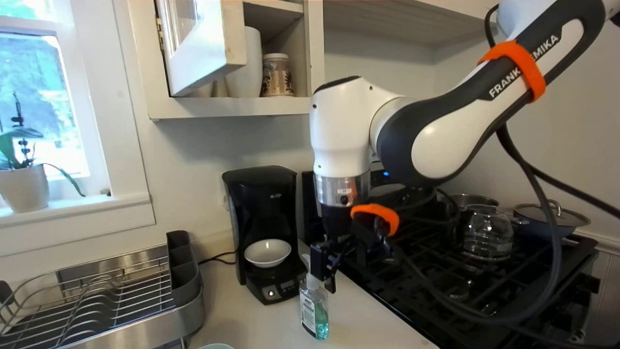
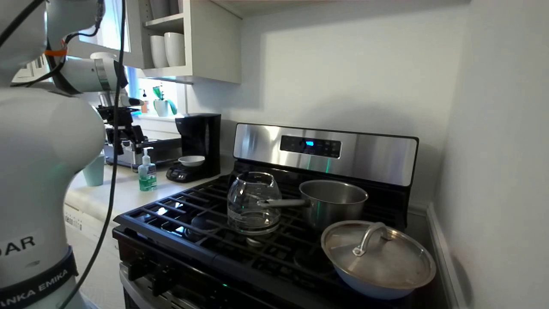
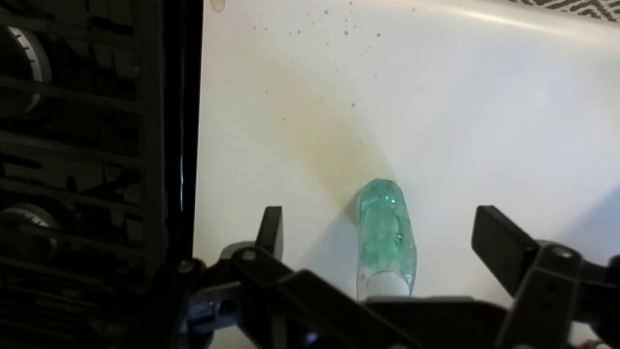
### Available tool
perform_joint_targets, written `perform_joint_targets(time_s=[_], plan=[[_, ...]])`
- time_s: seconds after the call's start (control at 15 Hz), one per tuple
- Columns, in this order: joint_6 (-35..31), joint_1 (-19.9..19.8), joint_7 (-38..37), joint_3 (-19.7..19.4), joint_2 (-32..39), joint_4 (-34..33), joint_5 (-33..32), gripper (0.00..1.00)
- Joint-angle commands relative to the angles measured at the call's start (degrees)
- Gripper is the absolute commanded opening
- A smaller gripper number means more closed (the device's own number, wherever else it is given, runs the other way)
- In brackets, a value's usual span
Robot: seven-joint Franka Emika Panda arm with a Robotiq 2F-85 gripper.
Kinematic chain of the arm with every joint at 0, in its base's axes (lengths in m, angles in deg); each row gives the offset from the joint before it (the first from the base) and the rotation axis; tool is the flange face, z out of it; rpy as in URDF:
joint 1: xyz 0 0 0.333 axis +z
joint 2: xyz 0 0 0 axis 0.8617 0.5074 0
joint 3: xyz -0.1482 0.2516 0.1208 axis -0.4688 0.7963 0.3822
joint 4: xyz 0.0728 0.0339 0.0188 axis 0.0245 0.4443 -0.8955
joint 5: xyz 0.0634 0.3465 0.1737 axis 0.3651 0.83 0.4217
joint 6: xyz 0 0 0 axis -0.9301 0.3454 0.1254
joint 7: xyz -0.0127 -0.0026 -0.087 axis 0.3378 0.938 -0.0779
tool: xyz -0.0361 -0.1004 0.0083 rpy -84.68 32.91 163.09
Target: Slide the soap bottle a little forward on the kitchen counter
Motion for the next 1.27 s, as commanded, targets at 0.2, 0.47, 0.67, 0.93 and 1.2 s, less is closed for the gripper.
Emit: perform_joint_targets(time_s=[0.2, 0.47, 0.67, 0.93, 1.2], plan=[[0.0, -7.4, 22.0, 4.9, -12.1, 8.0, 16.3, 1.0], [0.8, -8.6, 25.9, 6.3, -18.1, 11.8, 17.9, 1.0], [0.5, -9.0, 27.2, 7.5, -22.1, 14.1, 16.2, 1.0], [0.1, -9.6, 28.6, 8.6, -21.9, 13.1, 16.9, 1.0], [0.1, -10.0, 28.8, 9.1, -22.3, 13.4, 16.9, 1.0]])
